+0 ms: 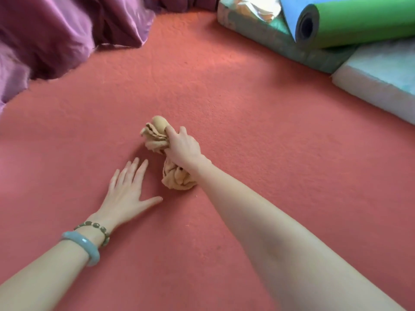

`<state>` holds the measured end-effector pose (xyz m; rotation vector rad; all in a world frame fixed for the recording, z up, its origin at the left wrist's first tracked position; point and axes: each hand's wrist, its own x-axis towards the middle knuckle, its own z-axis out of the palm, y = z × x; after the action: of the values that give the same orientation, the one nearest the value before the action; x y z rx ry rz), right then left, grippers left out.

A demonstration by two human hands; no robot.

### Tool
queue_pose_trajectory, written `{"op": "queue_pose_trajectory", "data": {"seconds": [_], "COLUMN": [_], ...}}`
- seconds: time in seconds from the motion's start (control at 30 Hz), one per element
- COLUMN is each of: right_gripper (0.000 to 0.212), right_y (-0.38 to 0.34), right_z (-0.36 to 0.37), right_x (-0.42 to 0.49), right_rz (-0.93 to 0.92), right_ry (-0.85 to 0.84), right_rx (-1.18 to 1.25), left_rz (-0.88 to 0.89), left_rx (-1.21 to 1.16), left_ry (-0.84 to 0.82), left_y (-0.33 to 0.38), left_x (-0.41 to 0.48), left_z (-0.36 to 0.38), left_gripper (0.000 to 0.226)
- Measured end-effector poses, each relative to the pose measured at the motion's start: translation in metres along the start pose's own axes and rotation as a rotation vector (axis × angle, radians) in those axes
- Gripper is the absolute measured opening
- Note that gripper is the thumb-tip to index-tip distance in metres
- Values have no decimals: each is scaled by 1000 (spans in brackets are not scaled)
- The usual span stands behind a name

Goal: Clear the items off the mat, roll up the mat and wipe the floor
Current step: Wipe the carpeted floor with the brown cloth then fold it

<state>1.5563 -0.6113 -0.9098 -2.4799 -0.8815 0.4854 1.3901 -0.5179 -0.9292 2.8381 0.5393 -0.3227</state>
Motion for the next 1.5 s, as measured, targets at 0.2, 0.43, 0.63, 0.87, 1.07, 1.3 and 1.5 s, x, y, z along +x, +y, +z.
{"op": "queue_pose_trajectory", "data": {"seconds": [0.2,0.43,0.63,0.87,1.07,1.3,1.5], "right_gripper": [37,50,40,45,41,30,23], "right_y": [99,211,290,335,299,191,93], "right_z": [-64,-132,-167,-189,-187,-139,-86], "right_x": [-10,-87,-184,-252,-145,45,113], "right_rz": [313,649,957,1313,1121,600,142], "right_ry": [124,246,370,568,538,256,50], "right_rx": [73,78,75,93,139,93,50], "left_rz": [27,145,252,403,407,405,281], "left_rx": [-6,59,115,348,304,195,39], "left_ry": [-18,-71,-152,-177,-265,-253,-199], "left_y": [52,135,196,183,159,114,85], "left_x": [22,56,81,168,210,200,200], "left_z": [-5,-28,-36,-65,-72,-58,-42], "left_gripper": [102,101,102,103,102,108,116]}}
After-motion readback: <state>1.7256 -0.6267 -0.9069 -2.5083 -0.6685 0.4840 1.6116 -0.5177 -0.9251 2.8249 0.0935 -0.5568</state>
